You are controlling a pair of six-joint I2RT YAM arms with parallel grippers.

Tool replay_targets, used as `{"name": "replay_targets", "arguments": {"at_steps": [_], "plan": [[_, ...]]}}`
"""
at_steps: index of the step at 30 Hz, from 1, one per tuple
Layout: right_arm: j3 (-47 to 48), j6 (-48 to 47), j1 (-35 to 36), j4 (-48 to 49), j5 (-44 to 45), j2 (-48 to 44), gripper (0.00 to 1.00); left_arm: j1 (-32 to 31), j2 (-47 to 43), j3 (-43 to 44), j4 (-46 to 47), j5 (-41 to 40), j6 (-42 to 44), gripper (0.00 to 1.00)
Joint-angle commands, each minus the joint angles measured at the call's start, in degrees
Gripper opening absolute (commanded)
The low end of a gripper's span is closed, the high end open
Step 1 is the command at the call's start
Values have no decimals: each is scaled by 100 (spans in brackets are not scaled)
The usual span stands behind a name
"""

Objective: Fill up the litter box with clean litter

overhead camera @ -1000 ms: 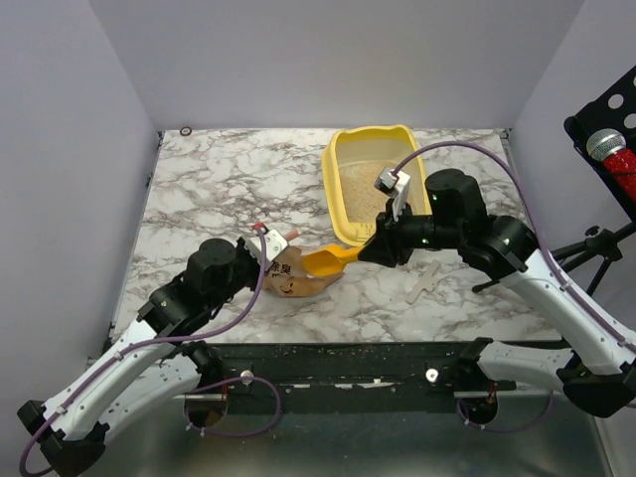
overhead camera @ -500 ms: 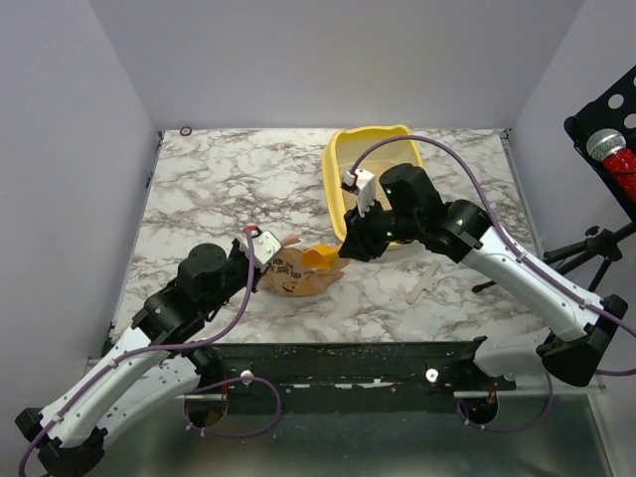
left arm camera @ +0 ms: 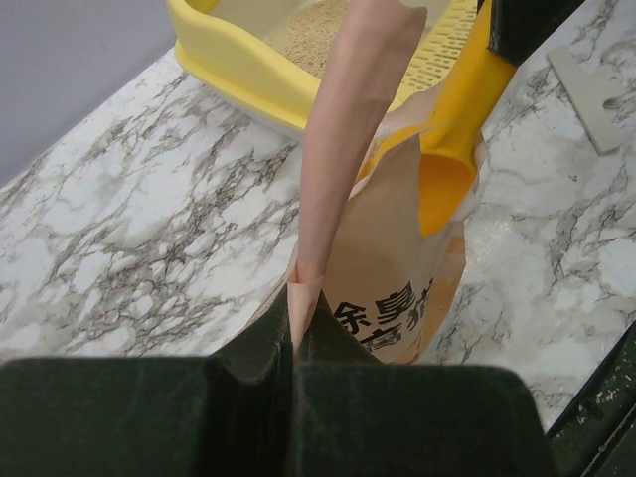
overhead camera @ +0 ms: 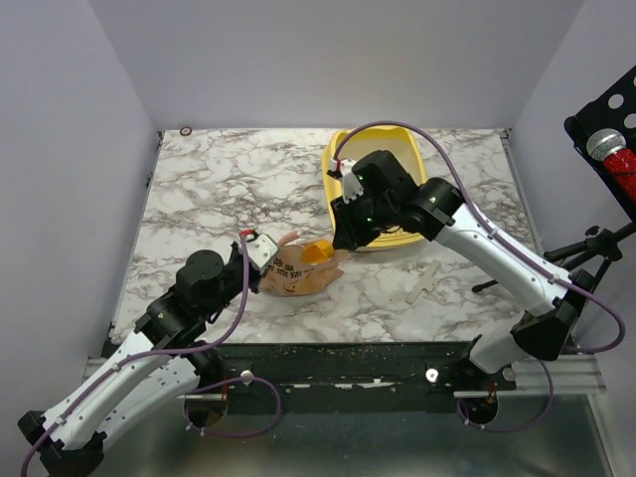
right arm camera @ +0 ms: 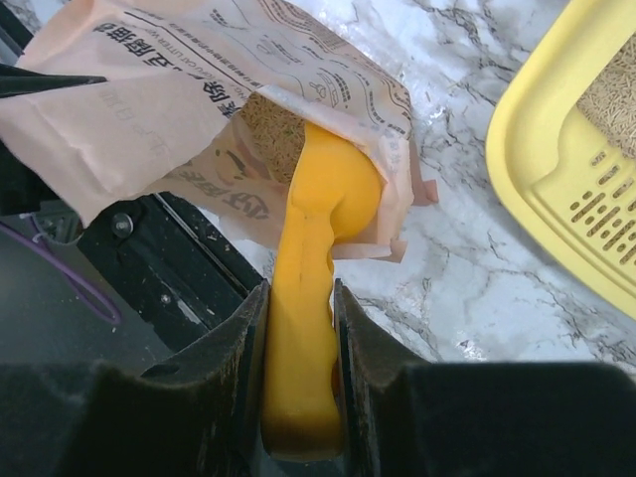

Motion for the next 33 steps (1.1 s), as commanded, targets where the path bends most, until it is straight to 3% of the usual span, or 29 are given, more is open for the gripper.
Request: {"name": "replay_targets", "arguments": {"at_steps": [1, 9, 16, 33], "plan": [[130, 29, -153, -726, 608, 450, 1, -19, -371, -196, 832, -341, -193, 0], [-431, 275, -285, -139, 2, 802, 1, -19, -582, -337, 964, -535, -282, 0], [-1380, 635, -356, 1029, -543, 934, 1, -11, -573, -328, 947, -535, -308, 0], [-4615, 2744, -663, 5915, -2538, -358, 1, -19, -679, -451, 999, -553, -238, 0]]}}
